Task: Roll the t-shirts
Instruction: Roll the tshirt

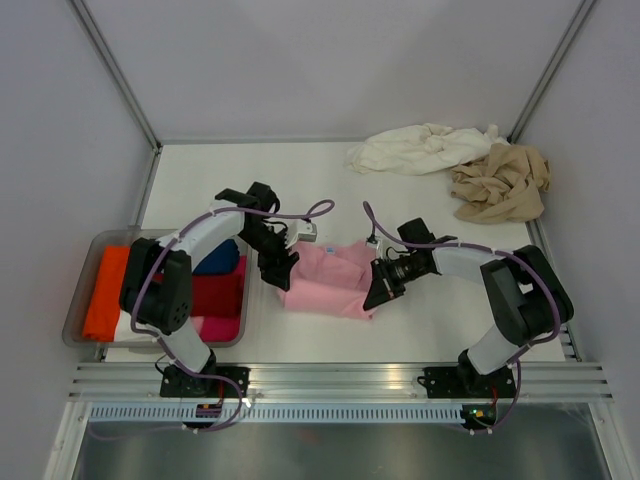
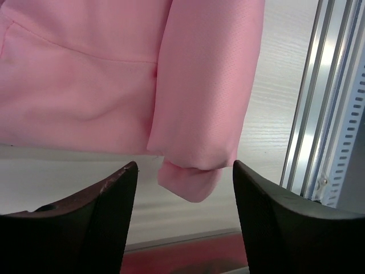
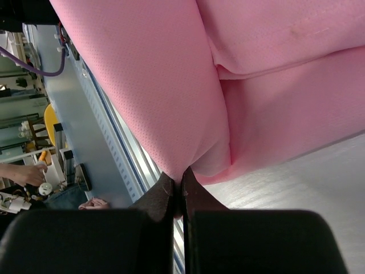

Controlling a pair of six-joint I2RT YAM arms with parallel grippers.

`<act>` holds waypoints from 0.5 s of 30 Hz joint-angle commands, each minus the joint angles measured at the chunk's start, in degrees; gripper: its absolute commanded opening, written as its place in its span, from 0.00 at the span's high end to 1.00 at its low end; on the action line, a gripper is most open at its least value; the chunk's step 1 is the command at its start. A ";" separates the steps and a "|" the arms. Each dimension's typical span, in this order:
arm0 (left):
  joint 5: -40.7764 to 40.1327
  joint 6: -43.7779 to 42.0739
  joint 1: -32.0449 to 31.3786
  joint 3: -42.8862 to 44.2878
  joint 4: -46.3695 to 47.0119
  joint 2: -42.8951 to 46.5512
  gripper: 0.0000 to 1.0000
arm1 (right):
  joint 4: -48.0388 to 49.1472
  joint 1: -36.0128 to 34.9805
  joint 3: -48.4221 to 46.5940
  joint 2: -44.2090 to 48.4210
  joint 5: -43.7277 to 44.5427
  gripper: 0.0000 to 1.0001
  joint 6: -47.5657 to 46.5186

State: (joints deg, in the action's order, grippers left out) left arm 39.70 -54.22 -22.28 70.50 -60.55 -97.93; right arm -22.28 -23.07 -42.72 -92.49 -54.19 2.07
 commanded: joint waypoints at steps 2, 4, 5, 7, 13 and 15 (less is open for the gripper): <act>3.45 2.36 -0.74 -1.94 1.75 2.31 0.18 | 0.75 1.27 -1.93 -0.77 -2.85 1.00 -0.48; 3.80 4.38 -0.92 -2.99 2.98 1.43 0.13 | 0.84 1.27 -1.84 -0.94 -1.80 1.00 -0.39; 4.15 5.08 -0.83 -3.00 3.60 1.25 0.13 | 0.75 1.27 -1.93 -1.20 -1.18 0.98 -0.31; 2.76 10.77 -1.44 -3.44 8.92 0.73 0.13 | 0.66 1.27 -2.45 -1.47 0.66 0.95 -0.40; -2.08 19.14 -1.89 -0.45 12.39 -4.46 0.93 | -3.72 1.27 -4.91 1.16 8.39 0.66 -1.63; -2.96 17.93 -1.54 -0.89 11.52 -4.99 0.98 | -7.67 1.54 -6.75 2.05 14.62 0.65 -1.54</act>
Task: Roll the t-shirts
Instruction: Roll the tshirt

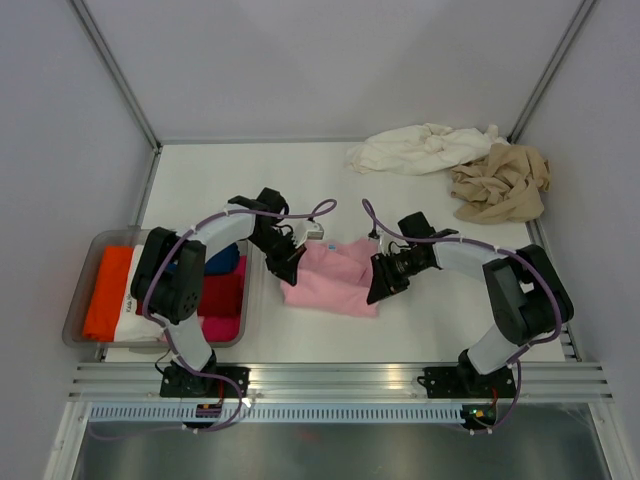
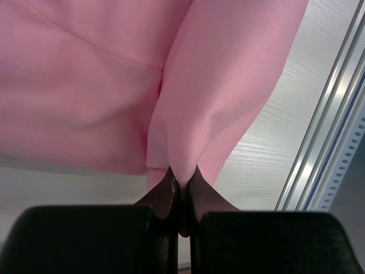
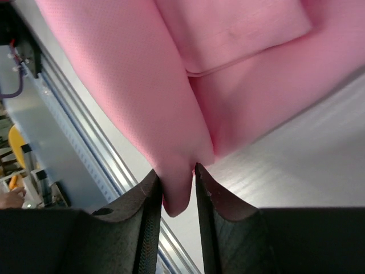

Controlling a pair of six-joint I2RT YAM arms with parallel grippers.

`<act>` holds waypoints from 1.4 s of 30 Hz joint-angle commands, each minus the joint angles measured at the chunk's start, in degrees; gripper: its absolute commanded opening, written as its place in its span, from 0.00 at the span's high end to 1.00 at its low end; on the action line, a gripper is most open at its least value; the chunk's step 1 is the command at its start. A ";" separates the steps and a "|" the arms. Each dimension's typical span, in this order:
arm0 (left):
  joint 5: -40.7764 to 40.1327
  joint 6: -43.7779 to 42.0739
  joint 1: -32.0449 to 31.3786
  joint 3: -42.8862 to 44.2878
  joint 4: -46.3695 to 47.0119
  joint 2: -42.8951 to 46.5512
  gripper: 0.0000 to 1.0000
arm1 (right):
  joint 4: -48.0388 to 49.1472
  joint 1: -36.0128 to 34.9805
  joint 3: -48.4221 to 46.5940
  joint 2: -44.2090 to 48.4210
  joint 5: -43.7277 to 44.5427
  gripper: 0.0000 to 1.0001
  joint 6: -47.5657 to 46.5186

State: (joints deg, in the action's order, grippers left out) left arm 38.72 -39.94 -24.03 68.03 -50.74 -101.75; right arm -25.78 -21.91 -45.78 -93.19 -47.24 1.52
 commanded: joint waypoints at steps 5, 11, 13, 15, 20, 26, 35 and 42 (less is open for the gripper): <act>-2.86 4.52 1.00 0.52 1.26 -1.78 0.98 | -6.47 4.23 -3.79 6.69 20.21 0.73 3.40; -1.28 6.80 1.18 0.35 1.26 -2.13 0.98 | -2.45 5.04 -2.39 14.07 23.26 0.70 6.74; -1.63 7.07 1.18 0.35 1.26 -1.96 0.98 | -0.16 1.64 -0.28 18.28 23.07 0.63 6.31; -1.98 7.42 1.18 0.17 1.43 -1.69 0.98 | 4.93 -1.98 3.21 20.84 22.55 0.57 7.61; -2.16 7.69 1.09 0.17 1.61 -1.25 0.98 | 16.02 -7.62 11.14 22.62 26.75 0.34 16.66; -2.33 7.95 1.09 0.17 1.61 -0.81 0.98 | 21.88 -7.62 12.55 19.45 27.93 0.32 17.81; -3.82 7.87 1.27 -0.44 1.61 0.06 0.89 | 30.62 -7.62 14.05 14.79 16.14 0.91 20.10; -8.75 0.14 1.27 0.00 6.52 7.09 0.25 | 27.10 -7.18 9.05 12.77 10.07 1.00 25.90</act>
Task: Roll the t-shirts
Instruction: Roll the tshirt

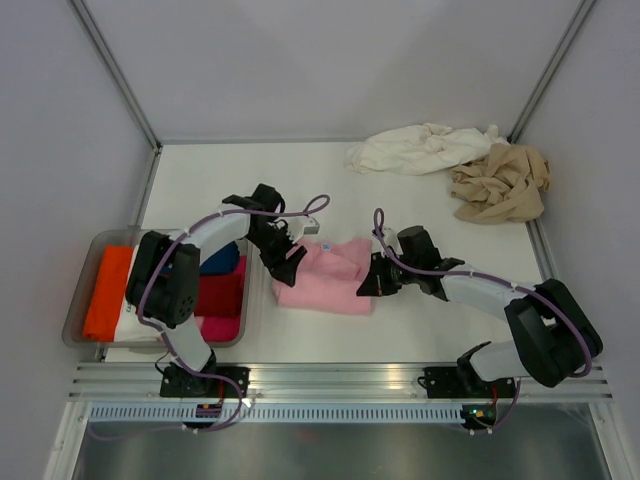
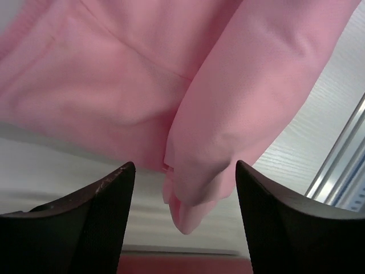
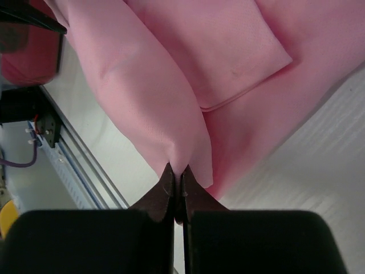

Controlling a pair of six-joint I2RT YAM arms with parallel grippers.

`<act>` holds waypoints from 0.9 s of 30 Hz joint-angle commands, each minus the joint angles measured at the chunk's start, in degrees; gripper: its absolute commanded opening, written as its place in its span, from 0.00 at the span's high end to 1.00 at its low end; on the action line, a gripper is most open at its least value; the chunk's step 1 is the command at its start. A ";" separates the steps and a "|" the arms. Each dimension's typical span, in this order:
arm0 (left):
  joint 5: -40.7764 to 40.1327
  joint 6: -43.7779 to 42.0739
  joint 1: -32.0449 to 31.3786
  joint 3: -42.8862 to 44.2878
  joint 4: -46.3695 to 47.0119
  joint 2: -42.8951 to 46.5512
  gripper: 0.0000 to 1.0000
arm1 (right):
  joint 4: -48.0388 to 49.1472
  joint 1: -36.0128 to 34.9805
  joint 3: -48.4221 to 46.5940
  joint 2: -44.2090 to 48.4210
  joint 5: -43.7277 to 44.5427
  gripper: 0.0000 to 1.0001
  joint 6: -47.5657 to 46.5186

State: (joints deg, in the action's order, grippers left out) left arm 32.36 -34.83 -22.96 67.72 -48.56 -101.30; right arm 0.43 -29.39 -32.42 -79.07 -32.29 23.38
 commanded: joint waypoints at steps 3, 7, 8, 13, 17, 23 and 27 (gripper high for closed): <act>-3.09 -9.72 0.28 -0.66 7.06 11.98 0.22 | -0.25 1.78 -5.37 -3.46 -6.46 1.00 7.38; -4.32 -16.30 -1.82 -6.36 12.95 20.51 0.17 | 1.32 4.86 -4.58 -6.62 -6.73 1.00 12.56; -6.15 -17.63 -4.17 -10.55 15.40 22.53 0.17 | 2.20 4.87 -4.32 -7.15 -6.64 1.00 13.62; -15.30 -24.40 -13.24 -26.22 25.16 31.94 0.15 | 1.87 4.95 -6.33 -10.75 -7.34 1.00 15.65; -21.88 -26.69 -18.52 -34.74 32.20 33.62 0.04 | 1.77 4.95 -7.04 -11.46 -7.87 1.00 15.21; -25.95 -30.65 -19.75 -38.80 38.09 32.57 0.04 | 1.42 4.95 -6.60 -11.19 -8.14 1.00 13.28; -24.80 -31.18 -19.67 -39.77 38.80 30.46 0.11 | 1.60 4.95 -7.39 -12.25 -8.22 1.00 12.14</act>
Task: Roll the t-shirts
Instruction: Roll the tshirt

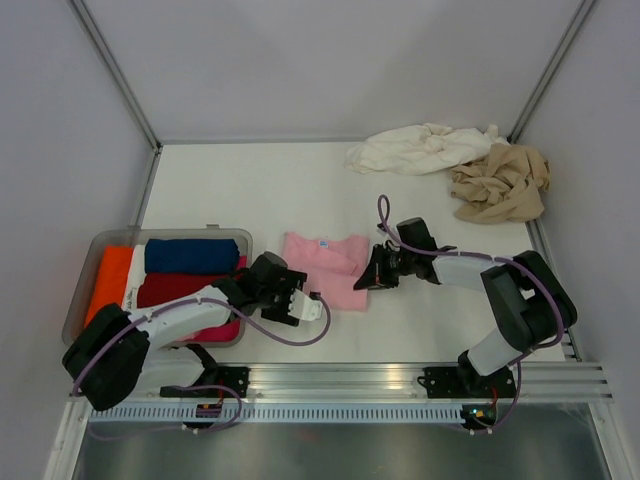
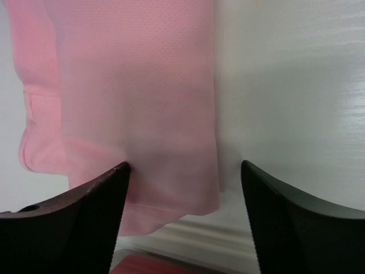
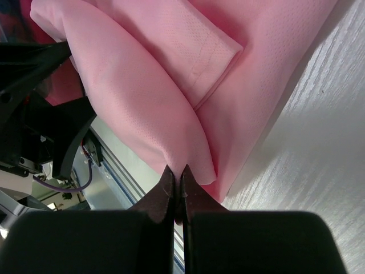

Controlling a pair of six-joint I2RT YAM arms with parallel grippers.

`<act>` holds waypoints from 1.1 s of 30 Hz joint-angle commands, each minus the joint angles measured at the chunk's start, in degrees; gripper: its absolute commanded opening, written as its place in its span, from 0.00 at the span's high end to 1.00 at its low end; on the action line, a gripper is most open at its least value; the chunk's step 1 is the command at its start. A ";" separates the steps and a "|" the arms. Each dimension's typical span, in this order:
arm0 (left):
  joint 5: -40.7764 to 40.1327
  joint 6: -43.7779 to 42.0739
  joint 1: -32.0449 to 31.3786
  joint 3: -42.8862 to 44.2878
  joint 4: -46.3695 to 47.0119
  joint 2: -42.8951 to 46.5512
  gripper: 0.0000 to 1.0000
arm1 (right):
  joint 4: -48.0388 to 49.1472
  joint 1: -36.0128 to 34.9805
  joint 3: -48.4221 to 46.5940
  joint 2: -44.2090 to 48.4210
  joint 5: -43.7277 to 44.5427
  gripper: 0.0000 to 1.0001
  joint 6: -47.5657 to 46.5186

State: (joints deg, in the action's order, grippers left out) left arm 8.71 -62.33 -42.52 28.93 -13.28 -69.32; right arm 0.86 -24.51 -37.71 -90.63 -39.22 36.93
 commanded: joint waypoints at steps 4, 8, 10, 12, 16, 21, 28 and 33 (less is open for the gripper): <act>-1.85 -2.54 -0.19 -0.10 4.31 -5.20 0.46 | 0.55 0.08 -2.71 -1.22 -2.35 1.00 -3.61; -2.56 -1.57 -0.19 1.74 4.23 -8.55 0.75 | -0.25 0.08 -3.24 -0.78 -2.53 0.92 -5.20; -2.47 -0.17 -0.19 3.32 3.26 -9.43 0.97 | -2.69 0.25 -4.29 -0.08 -1.65 0.75 -6.77; -1.07 1.84 0.51 5.16 -0.76 -9.87 0.98 | -6.81 0.17 -5.35 2.03 1.41 0.64 -10.71; 8.39 5.80 4.28 13.75 -11.66 -11.00 0.98 | -12.72 -0.18 -7.37 9.49 12.83 0.52 -19.40; 18.26 8.26 10.78 22.74 -24.85 -15.14 0.98 | -8.09 -10.26 -4.22 21.53 24.18 0.48 -32.77; 24.85 5.90 14.22 30.91 -33.90 -18.48 0.98 | -4.82 -23.82 5.18 31.74 32.71 0.41 -57.57; 25.57 6.08 14.31 32.33 -34.97 -19.54 0.98 | -2.98 -27.60 5.99 28.85 35.88 0.36 -61.26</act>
State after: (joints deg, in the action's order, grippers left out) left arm 29.45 -56.42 -28.47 58.92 -44.91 -88.31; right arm -4.95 -50.43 -31.88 -59.92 -7.60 -16.80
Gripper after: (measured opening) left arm 0.060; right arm 0.631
